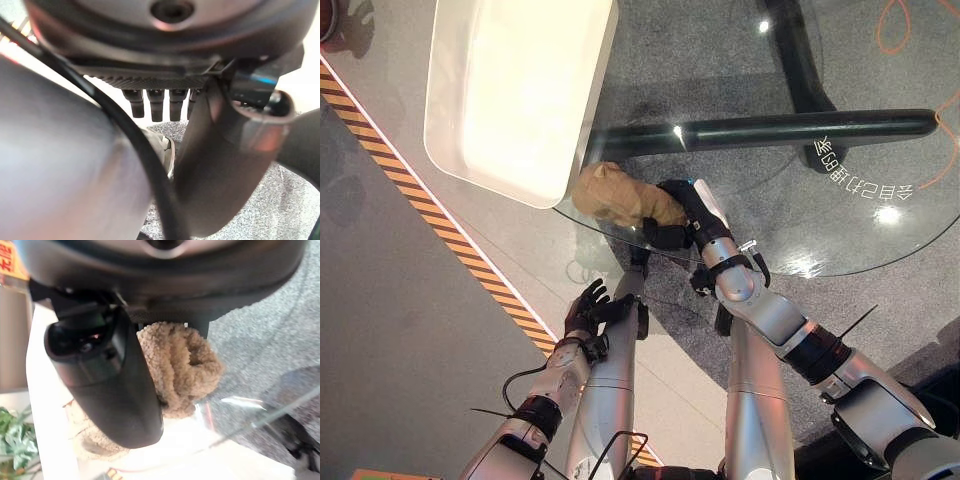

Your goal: Wipe the table with a cloth and put it in the basket.

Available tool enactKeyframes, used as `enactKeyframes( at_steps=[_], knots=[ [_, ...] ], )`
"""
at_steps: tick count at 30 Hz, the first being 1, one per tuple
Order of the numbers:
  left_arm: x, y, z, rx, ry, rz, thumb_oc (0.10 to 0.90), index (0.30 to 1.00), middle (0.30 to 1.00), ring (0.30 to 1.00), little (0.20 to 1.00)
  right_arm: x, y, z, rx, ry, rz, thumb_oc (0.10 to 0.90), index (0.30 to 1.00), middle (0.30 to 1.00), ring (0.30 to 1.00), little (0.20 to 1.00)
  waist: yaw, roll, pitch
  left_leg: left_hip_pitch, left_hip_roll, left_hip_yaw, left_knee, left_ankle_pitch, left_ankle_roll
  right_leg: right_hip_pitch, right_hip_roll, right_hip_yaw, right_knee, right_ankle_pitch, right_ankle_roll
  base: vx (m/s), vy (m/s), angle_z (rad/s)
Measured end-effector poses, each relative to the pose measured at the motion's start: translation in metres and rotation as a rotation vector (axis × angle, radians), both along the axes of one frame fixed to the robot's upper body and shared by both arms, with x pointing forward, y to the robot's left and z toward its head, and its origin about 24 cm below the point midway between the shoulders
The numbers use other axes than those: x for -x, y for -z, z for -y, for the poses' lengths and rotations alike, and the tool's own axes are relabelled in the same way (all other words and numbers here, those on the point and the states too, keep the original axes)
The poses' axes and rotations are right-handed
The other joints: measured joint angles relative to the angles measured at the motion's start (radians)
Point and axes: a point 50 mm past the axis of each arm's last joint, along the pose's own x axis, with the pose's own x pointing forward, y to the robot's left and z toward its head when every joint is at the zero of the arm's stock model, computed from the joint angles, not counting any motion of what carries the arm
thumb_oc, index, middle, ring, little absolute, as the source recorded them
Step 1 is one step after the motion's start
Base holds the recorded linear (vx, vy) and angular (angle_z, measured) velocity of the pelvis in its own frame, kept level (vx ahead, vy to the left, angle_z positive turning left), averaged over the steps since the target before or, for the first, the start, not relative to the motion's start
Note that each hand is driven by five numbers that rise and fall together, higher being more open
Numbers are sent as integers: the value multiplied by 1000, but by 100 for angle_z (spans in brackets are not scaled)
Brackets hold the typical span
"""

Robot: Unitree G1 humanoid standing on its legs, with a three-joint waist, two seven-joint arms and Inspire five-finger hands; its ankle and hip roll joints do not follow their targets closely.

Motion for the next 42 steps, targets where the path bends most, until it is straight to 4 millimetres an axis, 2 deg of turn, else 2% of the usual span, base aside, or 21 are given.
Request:
enactKeyframes(
  at_steps=[4,15,21,27,31,36,41,42],
  knots=[
    [0,0,0,0,0,-2,800,900,900,900,900,-2,-7,-2,-2,2,24,100,300,300,300,200,0,0,0,0,0,-1,3,0,0,0,0,-1,5,0,-1,0,0,0],
    [0,0,0,0,1,-2,800,900,900,900,900,-3,-1,6,-18,104,32,100,300,300,300,200,1,0,0,0,0,-2,11,0,0,3,-1,-1,7,0,-1,0,0,0],
    [0,0,0,0,0,-2,800,900,900,900,900,-11,-12,30,-119,285,82,100,300,300,300,200,1,0,0,1,1,-2,19,-4,5,7,-1,-1,12,1,-2,0,0,0],
    [1,3,-1,-3,-4,-13,800,900,900,900,900,-15,-21,50,-181,364,99,100,300,300,300,200,-5,0,0,17,2,-1,22,-6,9,27,2,0,-1,8,1,0,0,0],
    [3,5,-1,-3,-5,-23,800,900,900,900,900,-15,-16,55,-167,361,75,100,300,300,300,200,-6,0,0,33,2,-1,21,-6,9,47,2,-1,-7,8,1,0,0,0],
    [10,14,-3,-7,-13,-59,800,900,900,900,900,-10,5,57,-146,331,-7,100,300,300,300,200,-6,-2,1,88,4,-1,7,-7,11,108,5,-3,-34,13,7,-52,-22,-1],
    [29,31,-10,13,-15,-113,800,900,900,900,900,-4,24,58,-133,317,-71,100,300,300,300,200,-8,-9,1,199,4,-5,-25,-7,12,224,5,-14,-74,16,10,-80,-41,2],
    [30,32,-13,16,-15,-114,800,900,900,900,900,-5,22,58,-135,315,-66,100,300,300,300,200,-8,-13,0,211,4,-6,-38,-4,15,235,4,-17,-85,17,9,-133,-59,2]
  ],
)
